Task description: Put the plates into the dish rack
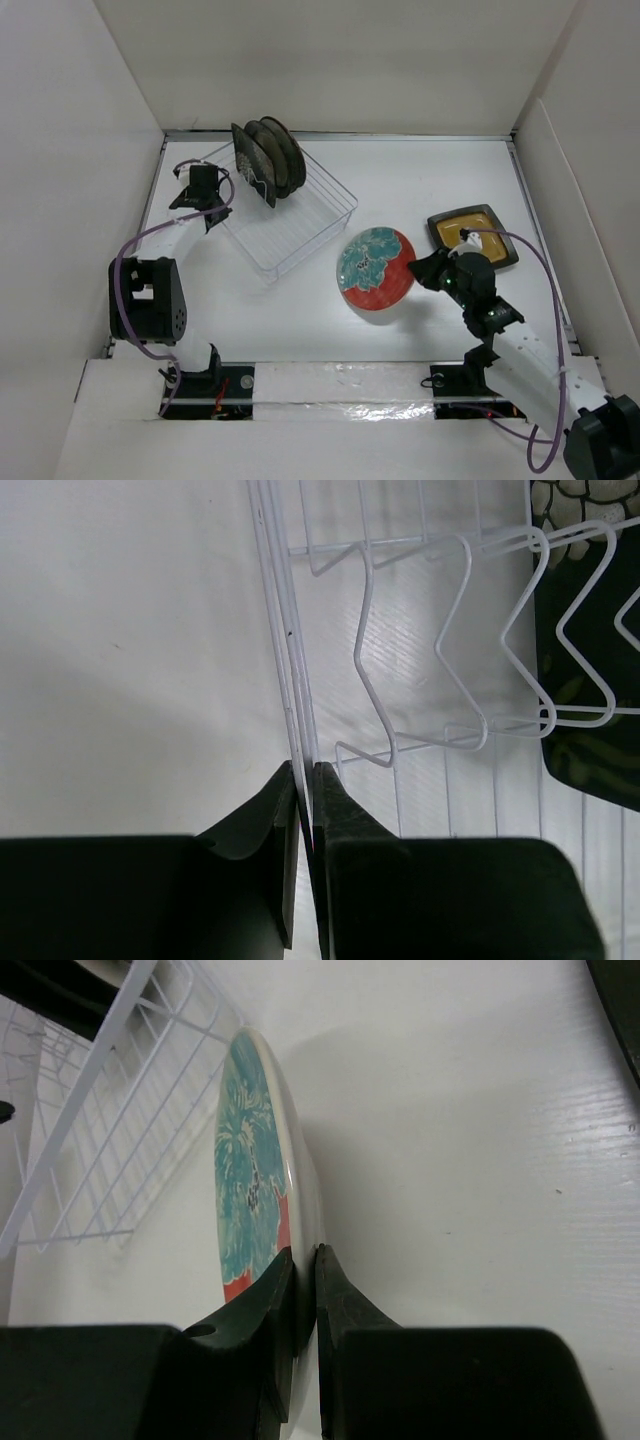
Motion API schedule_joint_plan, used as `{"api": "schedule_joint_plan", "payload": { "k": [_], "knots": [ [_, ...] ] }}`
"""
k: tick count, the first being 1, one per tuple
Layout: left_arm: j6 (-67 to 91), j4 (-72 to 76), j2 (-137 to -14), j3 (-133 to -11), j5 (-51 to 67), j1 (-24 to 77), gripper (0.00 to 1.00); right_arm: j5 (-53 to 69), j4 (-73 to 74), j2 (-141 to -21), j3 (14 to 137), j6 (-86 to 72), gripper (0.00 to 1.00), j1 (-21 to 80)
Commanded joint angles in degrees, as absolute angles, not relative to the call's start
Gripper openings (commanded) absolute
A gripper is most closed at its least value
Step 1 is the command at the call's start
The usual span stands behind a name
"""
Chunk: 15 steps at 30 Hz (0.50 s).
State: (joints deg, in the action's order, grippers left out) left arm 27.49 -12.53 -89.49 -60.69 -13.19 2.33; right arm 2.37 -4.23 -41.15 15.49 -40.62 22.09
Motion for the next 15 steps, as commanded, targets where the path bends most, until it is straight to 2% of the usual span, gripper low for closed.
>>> {"api": "schedule_joint_plan", "payload": {
  "k": [1, 8, 15],
  "knots": [
    [27.69, -15.03, -86.05, -58.36, -7.30, 3.08, 0.00, 4.40, -11.26, -36.13, 23.90, -41.49, 0.00, 21.10],
    [26.81, -15.47, -81.13, -52.83, -3.52, 3.08, 0.00, 5.88, -4.66, -33.40, 35.06, -39.11, 0.00, 20.57],
    [25.58, -16.00, -73.93, -49.49, -0.97, 3.60, 0.00, 6.68, -8.16, -38.22, 44.90, -37.80, 0.00, 23.46]
  ]
}}
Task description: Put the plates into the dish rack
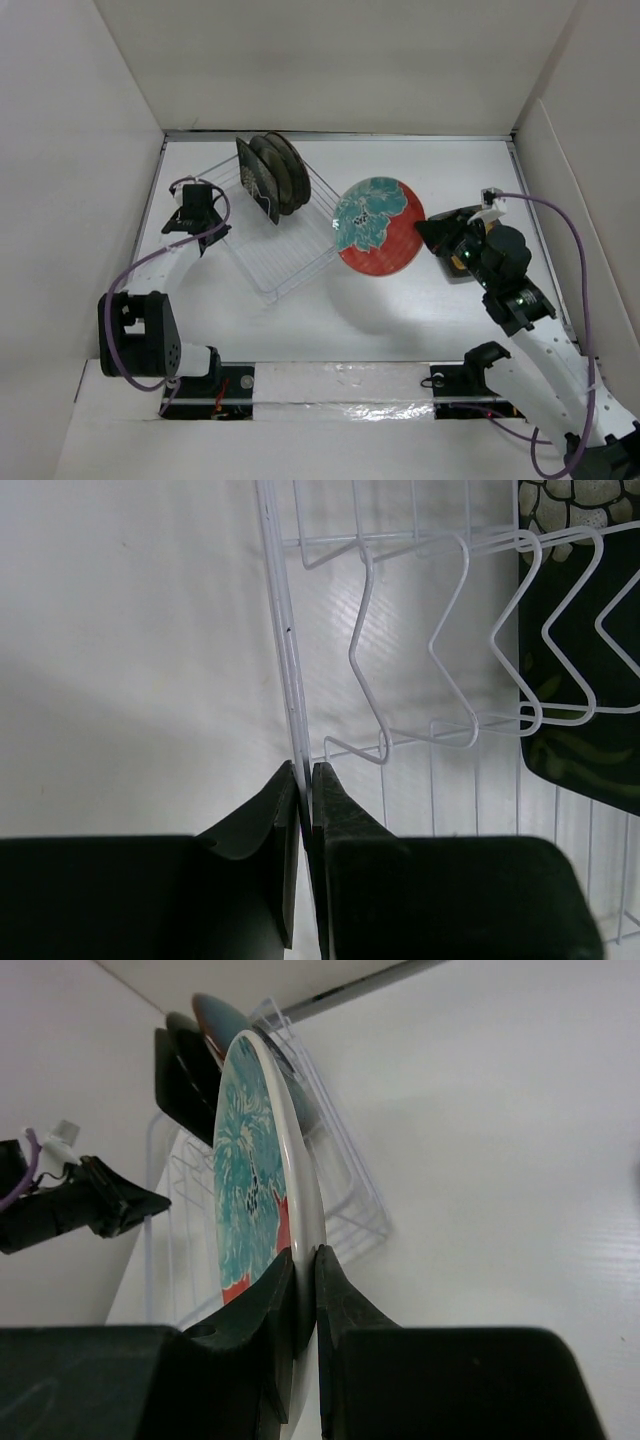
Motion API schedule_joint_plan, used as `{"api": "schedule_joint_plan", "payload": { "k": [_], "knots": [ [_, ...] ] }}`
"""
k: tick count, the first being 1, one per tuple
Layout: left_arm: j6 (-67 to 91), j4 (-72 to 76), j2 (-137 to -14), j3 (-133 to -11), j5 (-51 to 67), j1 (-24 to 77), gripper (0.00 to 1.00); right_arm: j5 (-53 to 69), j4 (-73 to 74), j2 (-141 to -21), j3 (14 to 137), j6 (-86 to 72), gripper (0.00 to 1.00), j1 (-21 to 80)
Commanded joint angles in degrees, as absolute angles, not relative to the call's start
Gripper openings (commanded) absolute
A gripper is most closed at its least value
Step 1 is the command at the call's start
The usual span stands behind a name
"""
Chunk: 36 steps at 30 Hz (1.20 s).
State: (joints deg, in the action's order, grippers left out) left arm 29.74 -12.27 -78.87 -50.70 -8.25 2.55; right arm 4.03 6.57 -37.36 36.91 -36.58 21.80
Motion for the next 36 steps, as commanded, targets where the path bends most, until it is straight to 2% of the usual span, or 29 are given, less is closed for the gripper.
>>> {"api": "schedule_joint_plan", "payload": {
  "k": [1, 3, 4, 6, 7, 10, 12, 18, 22, 29, 34, 36],
  "knots": [
    [25.49, -15.91, -73.39, -49.22, -0.27, 3.60, 0.00, 6.68, -8.78, -39.89, 46.48, -37.27, 0.00, 25.47],
    [25.40, -16.00, -72.25, -49.04, -0.26, 3.60, 0.01, 5.02, -10.45, -45.94, 51.92, -34.99, 0.00, 28.20],
    [25.14, -15.82, -71.81, -48.78, 2.35, 3.60, 0.15, 4.66, -10.55, -48.40, 54.12, -34.02, 0.00, 29.69],
    [25.05, -14.95, -70.32, -48.69, 3.60, 3.60, 0.31, 3.96, -10.72, -55.53, 60.78, -31.21, 0.00, 34.09],
    [25.22, -14.51, -69.70, -48.26, 4.30, 3.60, 0.49, 3.61, -11.24, -57.46, 62.56, -30.85, 0.00, 35.41],
    [25.58, -13.01, -66.10, -48.69, 4.13, 3.60, 0.69, 0.36, -12.48, -64.23, 70.12, -27.87, 0.00, 40.59],
    [25.84, -12.39, -62.86, -49.57, 3.26, 3.60, 0.71, -1.84, -11.43, -69.92, 77.03, -25.23, 0.00, 42.88],
    [27.85, -9.49, -48.73, -48.52, 0.53, 1.94, 0.58, -9.13, -7.21, -82.69, 91.83, -18.38, 0.00, 45.62],
    [30.50, -8.62, -40.79, -47.90, -3.96, 1.32, 0.40, -12.39, -5.19, -90.34, 100.18, -15.03, 0.00, 47.19],
    [30.85, -10.81, -39.46, -52.99, -5.97, 5.70, 0.10, -22.41, -0.98, -104.31, 115.47, -5.64, 0.00, 51.06],
    [28.05, -8.09, -38.67, -50.81, -2.74, 7.38, 0.00, -28.65, 0.78, -113.98, 127.41, 2.62, 0.00, 53.87],
    [27.60, -9.14, -38.50, -50.01, -2.81, 8.69, 0.00, -30.75, 2.72, -116.44, 130.42, 5.79, 0.00, 54.93]
  ]
}}
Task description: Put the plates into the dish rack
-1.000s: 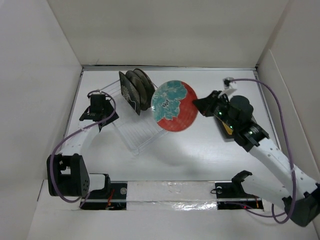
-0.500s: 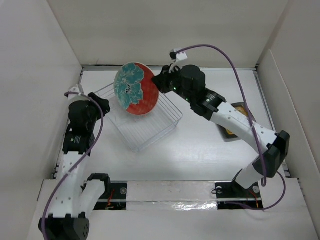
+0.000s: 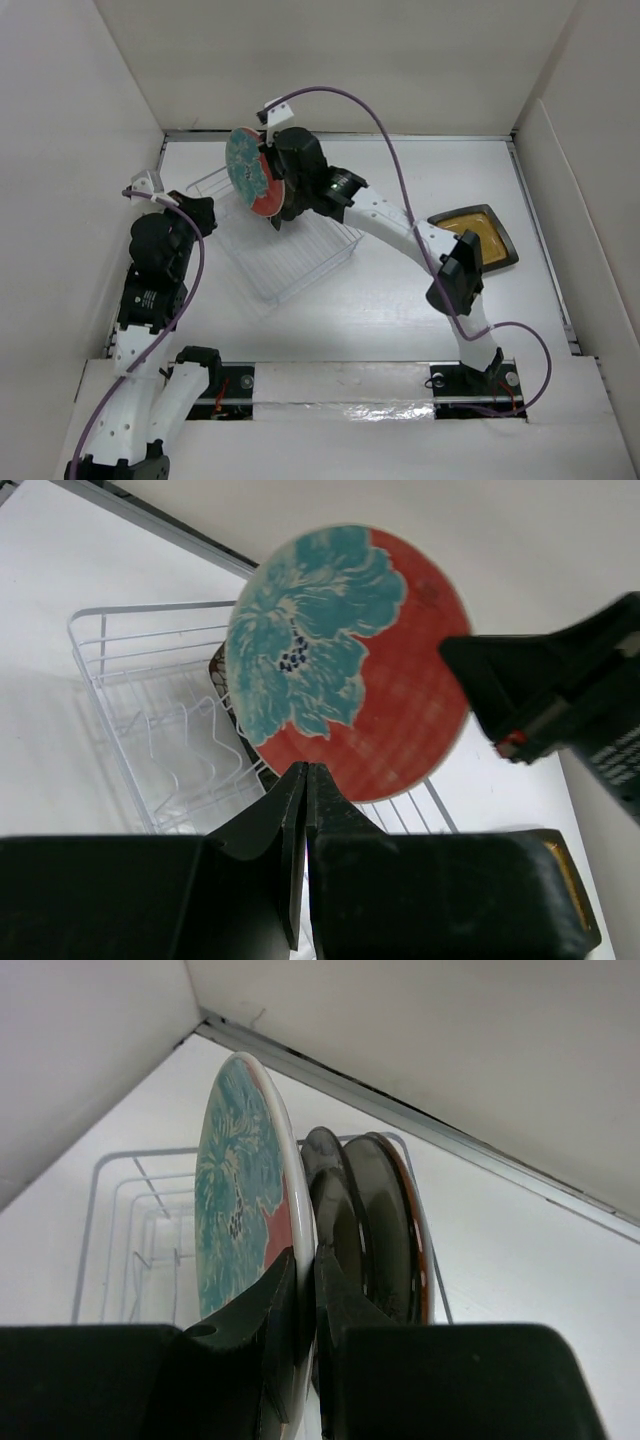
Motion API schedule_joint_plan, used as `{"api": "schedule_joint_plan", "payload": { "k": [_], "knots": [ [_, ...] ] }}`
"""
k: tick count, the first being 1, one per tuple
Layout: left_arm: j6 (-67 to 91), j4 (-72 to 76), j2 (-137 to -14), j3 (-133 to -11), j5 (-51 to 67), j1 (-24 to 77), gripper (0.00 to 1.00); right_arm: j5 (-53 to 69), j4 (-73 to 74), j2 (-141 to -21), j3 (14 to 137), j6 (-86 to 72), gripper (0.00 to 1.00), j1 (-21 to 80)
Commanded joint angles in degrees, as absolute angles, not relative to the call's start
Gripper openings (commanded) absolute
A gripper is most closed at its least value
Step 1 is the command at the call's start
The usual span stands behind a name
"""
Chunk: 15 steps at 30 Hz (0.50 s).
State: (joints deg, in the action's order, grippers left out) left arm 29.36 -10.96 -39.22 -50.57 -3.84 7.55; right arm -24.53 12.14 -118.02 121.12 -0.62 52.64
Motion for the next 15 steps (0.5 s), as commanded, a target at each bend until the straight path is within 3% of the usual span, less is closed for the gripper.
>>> {"api": "schedule_joint_plan", "payload": {
  "k": [1, 8, 15],
  "knots": [
    [27.60, -9.49, -38.41, -50.10, -3.94, 8.70, 0.00, -31.81, 2.55, -118.37, 131.82, 6.84, 0.00, 56.06],
    [27.51, -13.79, -37.88, -51.59, -12.91, 8.70, 0.00, -37.43, -1.47, -124.62, 133.59, 12.39, 0.00, 59.06],
    [27.95, -13.71, -38.41, -51.59, -13.27, 8.70, 0.00, -46.12, -5.96, -126.21, 134.92, 18.27, 0.00, 60.29]
  ]
}}
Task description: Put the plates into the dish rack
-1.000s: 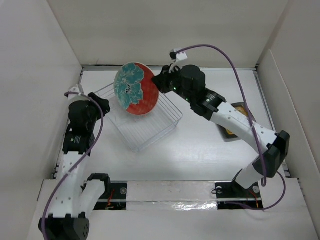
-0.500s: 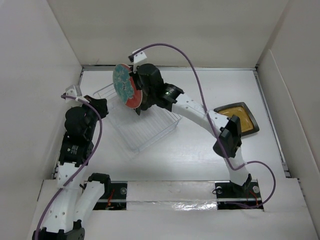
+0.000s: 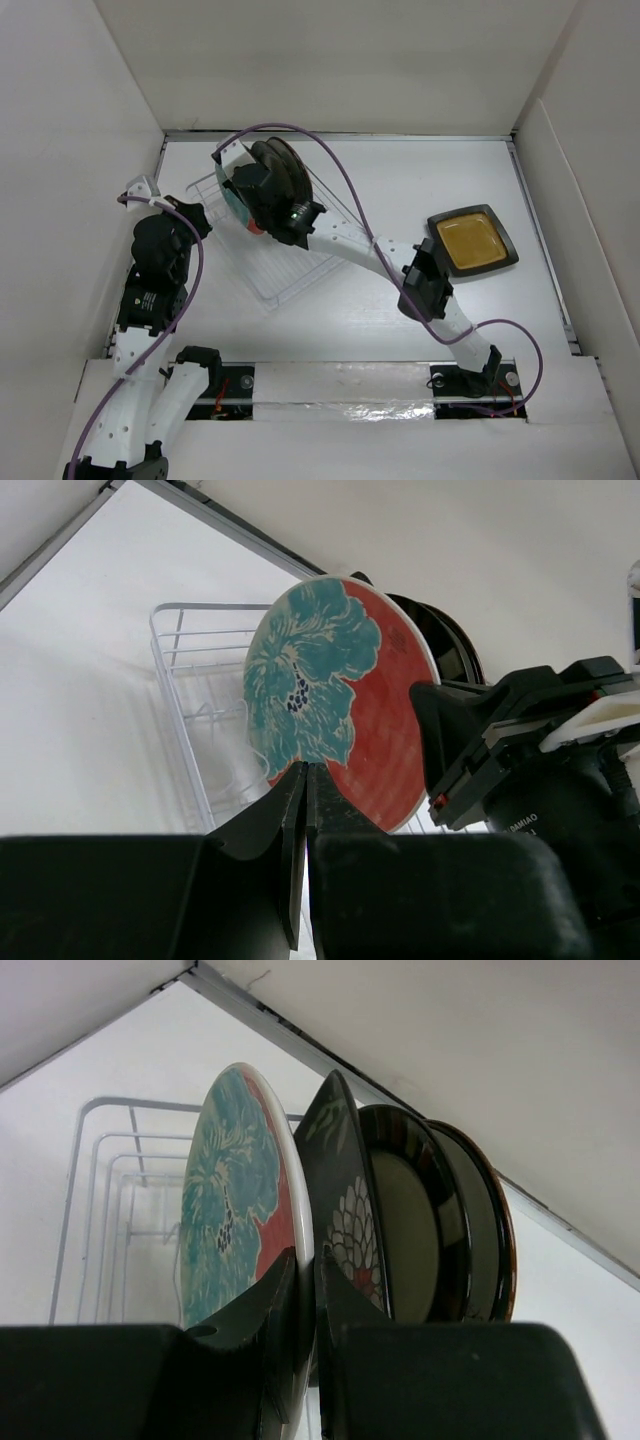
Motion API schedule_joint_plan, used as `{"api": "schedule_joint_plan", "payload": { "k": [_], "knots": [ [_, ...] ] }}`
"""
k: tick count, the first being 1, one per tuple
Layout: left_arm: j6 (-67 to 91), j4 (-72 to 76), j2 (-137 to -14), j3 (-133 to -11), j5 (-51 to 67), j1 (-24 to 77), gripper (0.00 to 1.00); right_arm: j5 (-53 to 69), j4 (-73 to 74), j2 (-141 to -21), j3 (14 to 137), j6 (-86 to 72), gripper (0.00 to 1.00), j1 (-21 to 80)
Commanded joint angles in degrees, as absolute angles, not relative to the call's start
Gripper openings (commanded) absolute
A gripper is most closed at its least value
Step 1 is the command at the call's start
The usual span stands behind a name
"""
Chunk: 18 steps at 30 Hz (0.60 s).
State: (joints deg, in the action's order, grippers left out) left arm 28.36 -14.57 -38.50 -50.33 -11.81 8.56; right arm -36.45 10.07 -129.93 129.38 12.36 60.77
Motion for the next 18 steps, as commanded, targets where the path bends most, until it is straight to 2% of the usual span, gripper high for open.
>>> {"api": "schedule_joint_plan", "payload": {
  "k": [1, 6, 7, 11, 18],
  "knots": [
    [27.95, -13.62, -38.84, -51.59, -13.27, 8.70, 0.01, -46.84, -6.50, -126.04, 134.65, 18.46, 0.00, 60.29],
    [28.12, -13.71, -39.28, -51.68, -13.53, 8.70, 0.04, -50.18, -13.52, -123.76, 130.88, 19.95, 0.00, 60.82],
    [28.12, -13.71, -39.37, -51.59, -13.36, 8.70, 0.12, -50.36, -14.32, -123.14, 130.17, 19.95, 0.00, 60.82],
    [27.86, -13.18, -39.11, -51.41, -12.65, 8.70, 0.24, -50.80, -15.21, -123.83, 130.52, 20.48, 0.00, 60.82],
    [27.86, -13.27, -39.20, -51.42, -13.01, 8.70, 0.25, -48.87, -13.45, -124.72, 127.63, 16.01, 0.00, 60.82]
  ]
}}
